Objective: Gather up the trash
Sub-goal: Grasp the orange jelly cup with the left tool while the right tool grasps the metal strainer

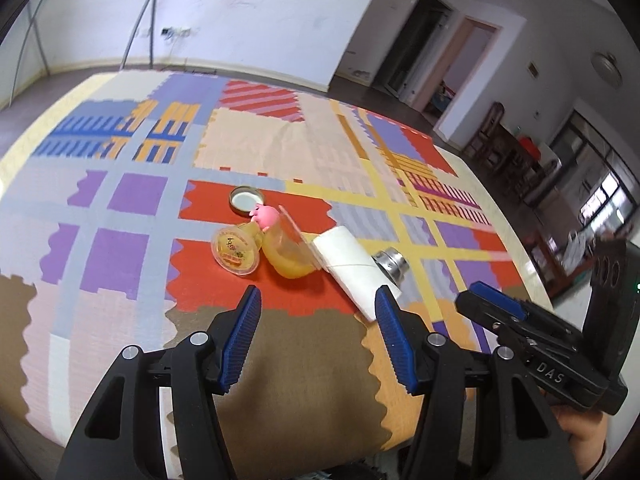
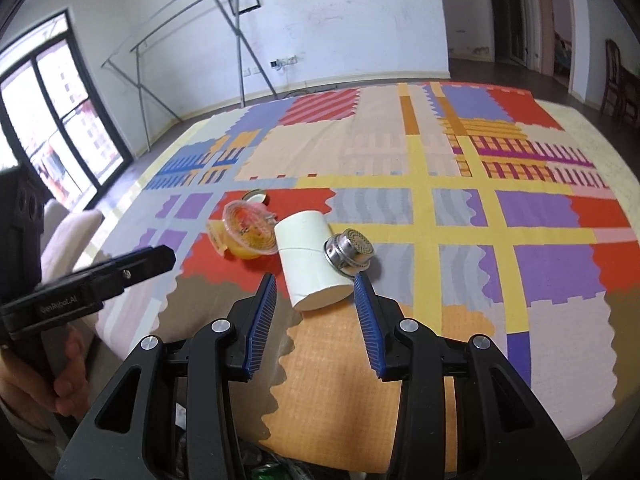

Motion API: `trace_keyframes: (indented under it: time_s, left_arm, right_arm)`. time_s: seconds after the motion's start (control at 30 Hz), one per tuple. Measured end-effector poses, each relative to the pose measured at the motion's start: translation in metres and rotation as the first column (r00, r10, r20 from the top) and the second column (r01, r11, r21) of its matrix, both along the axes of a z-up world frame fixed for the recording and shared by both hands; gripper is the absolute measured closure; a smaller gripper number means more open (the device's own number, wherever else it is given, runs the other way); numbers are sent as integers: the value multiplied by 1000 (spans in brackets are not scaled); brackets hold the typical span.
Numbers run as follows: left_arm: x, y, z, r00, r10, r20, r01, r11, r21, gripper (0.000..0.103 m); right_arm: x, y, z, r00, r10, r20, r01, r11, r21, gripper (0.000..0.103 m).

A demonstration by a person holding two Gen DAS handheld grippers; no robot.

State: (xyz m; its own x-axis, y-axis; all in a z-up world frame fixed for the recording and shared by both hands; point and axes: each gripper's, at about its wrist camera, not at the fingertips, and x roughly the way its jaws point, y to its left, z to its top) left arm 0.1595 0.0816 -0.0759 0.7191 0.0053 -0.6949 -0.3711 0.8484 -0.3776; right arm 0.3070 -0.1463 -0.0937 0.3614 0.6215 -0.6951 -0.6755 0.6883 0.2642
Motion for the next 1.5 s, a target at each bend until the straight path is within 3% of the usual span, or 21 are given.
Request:
trace_keyframes:
  time_s: [0.07, 0.13, 0.53, 0.63, 1.03, 1.27, 1.5]
  left_arm:
    - [4, 4, -6, 1000, 21, -10, -21, 999, -30, 42]
    - [10, 6, -12, 999, 29, -15, -30, 998, -64, 42]
    - [34, 15, -30, 994, 106, -28, -108, 984, -144, 42]
    - [38, 19, -32, 992, 126, -27, -129, 980, -153, 42]
    - [57, 27, -45, 986, 161, -51, -167, 975, -146, 42]
    - [66, 27, -53, 981, 185, -66, -192, 973, -132, 42]
    - [69, 33, -59, 976, 209, -64, -217, 962, -168, 42]
  right_arm:
    - [14, -8, -7, 992, -15, -122, 27, 995, 101, 58]
    - [24, -14, -12, 983, -46, -178, 71, 989, 133, 58]
    - [55, -8, -40, 950, -97, -297, 147, 977, 152, 56]
    - [61, -9, -47, 936, -109, -334, 176, 969, 175, 50]
    - [75, 0, -70, 899, -138, -417, 243, 947, 212, 50]
    - [75, 9, -75, 898, -148, -414, 246, 949, 195, 50]
    - [77, 14, -81, 891, -157, -426, 257, 948, 188, 50]
